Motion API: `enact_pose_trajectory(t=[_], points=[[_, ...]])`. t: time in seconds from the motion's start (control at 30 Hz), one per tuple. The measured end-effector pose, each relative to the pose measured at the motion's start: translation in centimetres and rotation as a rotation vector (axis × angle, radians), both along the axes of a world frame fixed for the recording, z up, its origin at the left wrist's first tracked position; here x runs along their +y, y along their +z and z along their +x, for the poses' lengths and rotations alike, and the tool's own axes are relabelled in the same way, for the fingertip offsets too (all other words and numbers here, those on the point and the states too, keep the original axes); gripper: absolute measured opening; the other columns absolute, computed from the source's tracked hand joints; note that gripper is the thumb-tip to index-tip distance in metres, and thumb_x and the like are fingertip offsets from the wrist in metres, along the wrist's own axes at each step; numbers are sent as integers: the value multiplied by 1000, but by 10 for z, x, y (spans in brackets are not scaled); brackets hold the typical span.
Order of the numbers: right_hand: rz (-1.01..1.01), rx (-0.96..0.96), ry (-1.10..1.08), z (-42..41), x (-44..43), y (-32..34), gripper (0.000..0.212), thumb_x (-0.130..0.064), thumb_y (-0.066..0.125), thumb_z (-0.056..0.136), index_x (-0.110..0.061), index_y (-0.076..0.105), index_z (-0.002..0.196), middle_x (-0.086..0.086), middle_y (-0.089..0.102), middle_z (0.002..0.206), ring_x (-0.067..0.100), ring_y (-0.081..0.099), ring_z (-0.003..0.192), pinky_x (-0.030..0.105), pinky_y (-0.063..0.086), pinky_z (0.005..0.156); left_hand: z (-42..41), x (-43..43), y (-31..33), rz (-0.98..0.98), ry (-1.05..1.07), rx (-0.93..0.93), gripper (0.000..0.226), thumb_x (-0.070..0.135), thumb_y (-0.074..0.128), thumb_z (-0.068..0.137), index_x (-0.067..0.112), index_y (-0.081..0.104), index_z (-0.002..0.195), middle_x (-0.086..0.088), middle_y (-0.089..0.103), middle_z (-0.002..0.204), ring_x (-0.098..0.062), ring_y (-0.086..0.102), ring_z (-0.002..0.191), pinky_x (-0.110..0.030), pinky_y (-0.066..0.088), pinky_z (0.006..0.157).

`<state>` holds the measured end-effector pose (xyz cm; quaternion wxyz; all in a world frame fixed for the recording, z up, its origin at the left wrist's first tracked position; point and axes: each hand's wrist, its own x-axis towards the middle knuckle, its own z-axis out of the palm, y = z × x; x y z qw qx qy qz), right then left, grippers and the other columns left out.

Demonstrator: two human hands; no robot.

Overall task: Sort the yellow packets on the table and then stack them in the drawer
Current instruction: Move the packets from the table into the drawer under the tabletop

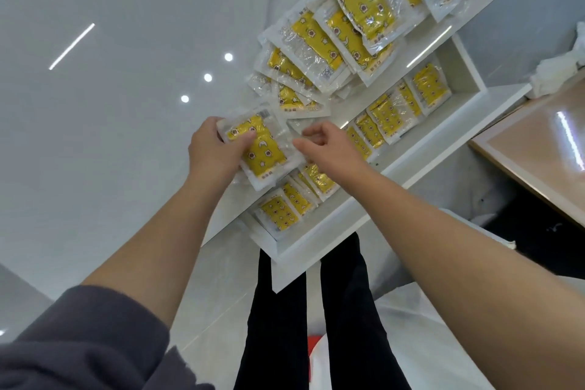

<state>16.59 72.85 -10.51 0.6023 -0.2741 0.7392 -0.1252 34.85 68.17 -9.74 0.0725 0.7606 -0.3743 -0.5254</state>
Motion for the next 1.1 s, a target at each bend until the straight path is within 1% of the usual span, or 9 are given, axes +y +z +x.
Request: enact_pose_trajectory(t=[0.07, 0.13, 0.27, 0.47, 0.63, 0.7, 0.8, 0.97, 1.1], points=[[12, -159, 42, -9, -2, 7, 45, -44, 71, 83, -19, 57, 117, -5, 62, 110, 14, 61, 102, 26, 51, 82, -3, 3, 14, 16, -2, 149, 24, 23, 76, 81, 19, 61, 100, 3, 69, 90, -13, 68, 79, -27, 55, 64], [57, -255, 72, -18, -2, 13, 54, -47, 75, 78, -11, 60, 116, 5, 67, 115, 23, 64, 108, 37, 53, 91, -14, 3, 27, 33, -1, 283, 18, 17, 76, 80, 21, 65, 94, 3, 71, 87, -14, 71, 78, -28, 58, 67], [57, -309, -93, -35, -5, 32, 26, -25, 73, 84, -12, 67, 107, 3, 73, 102, 20, 70, 97, 43, 54, 93, -46, -12, 39, 42, 48, 355, 6, 27, 68, 88, 21, 68, 87, 1, 73, 90, -14, 70, 82, -31, 57, 76], [42, -347, -318, -82, -9, 50, 28, -17, 69, 88, -14, 64, 115, 6, 71, 112, 26, 68, 104, 47, 53, 94, -96, -55, 28, 126, 306, 302, 39, 36, 69, 82, 14, 54, 110, -9, 67, 94, -19, 62, 71, -35, 58, 72], [33, -358, -382, -126, -3, 53, 25, -14, 65, 91, -15, 63, 116, 4, 72, 110, 19, 70, 98, 37, 56, 86, -137, -80, 20, 108, 404, 224, 68, 39, 79, 71, 10, 51, 127, -11, 63, 115, -25, 62, 85, -17, 41, 37], [50, -355, -372, -143, 0, 48, 23, -14, 64, 91, -18, 64, 113, 2, 73, 109, 19, 70, 99, 40, 55, 88, -147, -83, 17, 103, 433, 183, 81, 44, 83, 64, 11, 51, 131, -9, 62, 121, -29, 63, 105, -24, 50, 52], [92, -370, -334, -163, 1, 39, 20, -15, 64, 91, -22, 64, 111, 2, 73, 110, 21, 69, 103, 44, 53, 94, -160, -82, 13, 66, 455, 89, 79, 43, 84, 67, 10, 51, 131, -7, 60, 123, -26, 60, 110, -35, 52, 81], [164, -368, -156, -200, -10, 31, 29, -18, 67, 90, -21, 62, 118, 0, 73, 110, 21, 69, 103, 47, 50, 99, -176, -74, 14, -69, 536, 60, 46, 25, 76, 79, 14, 55, 119, 3, 62, 106, -10, 60, 82, -21, 47, 63], [191, -375, -81, -233, -22, 31, 29, -14, 65, 90, -16, 61, 119, 3, 72, 111, 23, 69, 103, 46, 51, 97, -173, -55, 25, -115, 650, -6, 26, 22, 71, 80, 19, 55, 99, 4, 61, 92, -15, 61, 84, -31, 54, 82]])
